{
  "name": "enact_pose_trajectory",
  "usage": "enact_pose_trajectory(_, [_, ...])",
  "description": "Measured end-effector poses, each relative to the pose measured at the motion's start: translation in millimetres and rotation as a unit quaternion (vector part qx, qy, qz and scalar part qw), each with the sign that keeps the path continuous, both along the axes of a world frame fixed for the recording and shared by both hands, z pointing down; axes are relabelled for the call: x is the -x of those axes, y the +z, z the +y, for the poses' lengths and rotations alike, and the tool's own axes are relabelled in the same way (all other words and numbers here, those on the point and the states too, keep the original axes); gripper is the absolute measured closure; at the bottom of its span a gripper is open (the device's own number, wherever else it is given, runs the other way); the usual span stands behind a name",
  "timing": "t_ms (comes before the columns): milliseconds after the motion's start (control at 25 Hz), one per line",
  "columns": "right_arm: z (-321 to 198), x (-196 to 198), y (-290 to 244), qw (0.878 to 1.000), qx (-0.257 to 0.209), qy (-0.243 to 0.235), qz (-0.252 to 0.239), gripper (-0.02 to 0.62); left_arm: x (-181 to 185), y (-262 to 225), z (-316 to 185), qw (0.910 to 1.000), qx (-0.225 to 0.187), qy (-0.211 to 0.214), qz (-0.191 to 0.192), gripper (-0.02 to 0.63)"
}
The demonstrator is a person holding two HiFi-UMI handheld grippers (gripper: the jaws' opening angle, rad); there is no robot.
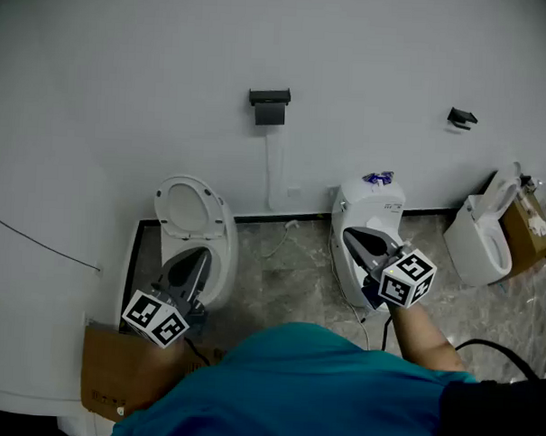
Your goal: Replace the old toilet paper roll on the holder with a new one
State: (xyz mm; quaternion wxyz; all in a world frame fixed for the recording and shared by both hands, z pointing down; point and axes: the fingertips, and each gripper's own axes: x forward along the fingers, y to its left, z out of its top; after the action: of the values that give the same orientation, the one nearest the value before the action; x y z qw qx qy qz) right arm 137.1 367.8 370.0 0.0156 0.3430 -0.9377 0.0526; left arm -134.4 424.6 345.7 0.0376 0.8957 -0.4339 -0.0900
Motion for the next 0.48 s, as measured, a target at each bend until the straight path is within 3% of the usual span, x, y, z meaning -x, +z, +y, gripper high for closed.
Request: enact_pose_trajectory(480, [-8.7, -2.3, 1.7, 1.0, 0.004, -0.009, -0.001, 0.594, -5.4, 1.5, -5.1, 1.0, -0.002, -0.003, -0.002, 0.597])
